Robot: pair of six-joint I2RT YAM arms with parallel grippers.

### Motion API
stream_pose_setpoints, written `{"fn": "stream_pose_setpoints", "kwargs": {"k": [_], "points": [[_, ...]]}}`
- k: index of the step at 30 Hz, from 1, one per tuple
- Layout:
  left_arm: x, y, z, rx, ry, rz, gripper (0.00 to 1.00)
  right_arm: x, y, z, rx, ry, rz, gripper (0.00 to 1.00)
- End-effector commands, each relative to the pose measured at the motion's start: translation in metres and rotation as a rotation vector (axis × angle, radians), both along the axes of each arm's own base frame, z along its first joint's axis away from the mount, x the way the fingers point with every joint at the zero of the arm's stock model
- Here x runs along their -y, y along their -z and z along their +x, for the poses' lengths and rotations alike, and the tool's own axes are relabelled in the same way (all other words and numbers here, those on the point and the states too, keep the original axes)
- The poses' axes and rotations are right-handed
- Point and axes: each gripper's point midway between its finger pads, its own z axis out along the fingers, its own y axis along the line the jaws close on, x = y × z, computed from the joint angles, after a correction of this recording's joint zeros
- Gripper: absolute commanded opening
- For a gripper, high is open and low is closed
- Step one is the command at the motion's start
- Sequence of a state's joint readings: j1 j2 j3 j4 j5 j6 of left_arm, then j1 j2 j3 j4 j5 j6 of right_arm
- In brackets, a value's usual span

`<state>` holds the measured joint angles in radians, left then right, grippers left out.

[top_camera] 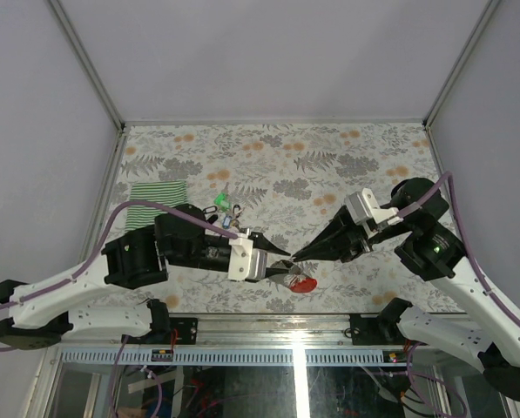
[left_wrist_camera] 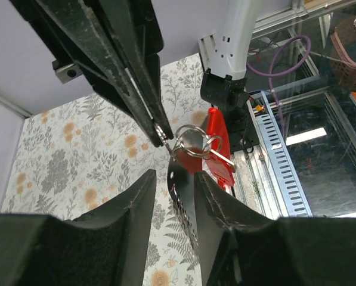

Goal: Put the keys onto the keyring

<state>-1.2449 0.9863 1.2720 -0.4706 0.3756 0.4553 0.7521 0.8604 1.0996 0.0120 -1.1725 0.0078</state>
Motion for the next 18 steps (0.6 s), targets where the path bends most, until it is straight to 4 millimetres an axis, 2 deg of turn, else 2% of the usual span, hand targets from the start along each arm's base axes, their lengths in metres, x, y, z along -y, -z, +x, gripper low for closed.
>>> {"fn": "stream_pose_setpoints", "kwargs": {"k": [1,4,9,18], "points": [[0.006,-0.019,-0.005,0.032,0.064,-0.073,0.30,0.002,-0.011,-0.007,0.042,-0.042,0.040,0.00],[0.005,-0.019,-0.003,0.033,0.070,-0.069,0.21,0.004,-0.011,-0.009,0.052,-0.041,0.043,0.00],[-0.001,-0.019,0.005,0.033,0.068,-0.060,0.01,0.006,-0.007,-0.008,0.064,-0.021,0.029,0.00],[-0.012,-0.014,0.020,-0.011,0.194,-0.019,0.00,0.004,0.002,-0.003,0.071,-0.005,-0.009,0.00]]}}
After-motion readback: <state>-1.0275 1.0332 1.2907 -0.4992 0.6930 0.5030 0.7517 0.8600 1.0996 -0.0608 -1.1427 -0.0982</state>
